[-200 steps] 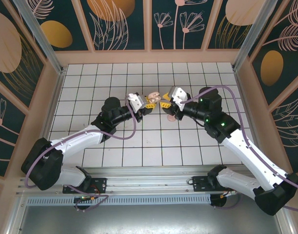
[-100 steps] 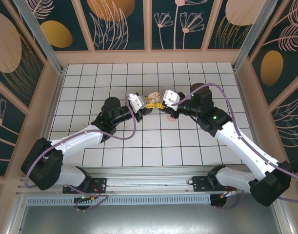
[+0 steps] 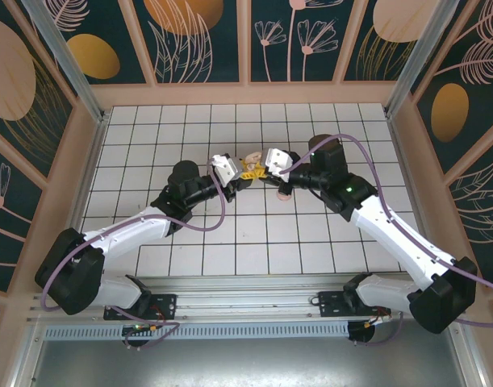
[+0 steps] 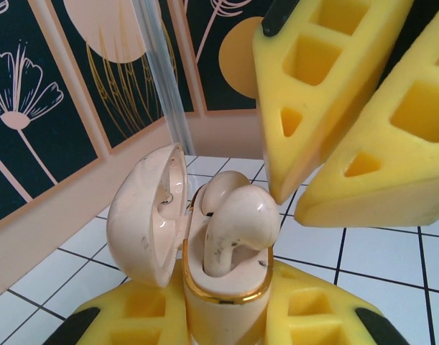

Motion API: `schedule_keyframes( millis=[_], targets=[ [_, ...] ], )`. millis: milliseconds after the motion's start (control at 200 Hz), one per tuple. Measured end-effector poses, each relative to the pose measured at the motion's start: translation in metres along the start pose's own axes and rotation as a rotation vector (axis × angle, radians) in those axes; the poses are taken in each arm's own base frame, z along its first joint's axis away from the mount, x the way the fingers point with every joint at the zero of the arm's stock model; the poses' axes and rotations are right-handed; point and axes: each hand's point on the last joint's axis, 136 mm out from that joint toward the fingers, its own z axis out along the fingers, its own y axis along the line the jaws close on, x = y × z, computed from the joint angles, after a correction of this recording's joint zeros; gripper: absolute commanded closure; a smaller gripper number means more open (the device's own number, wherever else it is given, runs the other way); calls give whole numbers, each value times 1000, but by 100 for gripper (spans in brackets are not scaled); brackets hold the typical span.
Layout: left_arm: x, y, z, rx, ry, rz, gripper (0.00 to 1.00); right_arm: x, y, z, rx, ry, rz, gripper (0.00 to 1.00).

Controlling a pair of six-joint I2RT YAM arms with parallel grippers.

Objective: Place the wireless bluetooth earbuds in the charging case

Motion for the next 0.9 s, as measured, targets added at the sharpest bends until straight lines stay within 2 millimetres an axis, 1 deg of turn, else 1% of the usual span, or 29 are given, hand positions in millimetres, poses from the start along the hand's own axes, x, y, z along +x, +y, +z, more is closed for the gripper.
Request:
schedule_keyframes(
  millis=[150, 460, 661, 756, 901],
  targets=[
    [3, 0, 0, -1, 12, -3, 85, 1, 0, 4, -15, 1, 0, 89],
    [7, 1, -2, -9, 35, 0, 85, 5, 0, 8, -41, 33, 5, 90],
    [12, -1, -2, 1, 57, 11, 85, 14, 0, 10, -57, 94, 15, 90],
    [13, -2, -3, 5, 64, 15, 85, 19, 1, 14, -69, 119, 22, 90],
    [21, 0, -5, 4, 95, 7, 85, 25, 3, 20, -85, 151, 19, 91]
  ],
)
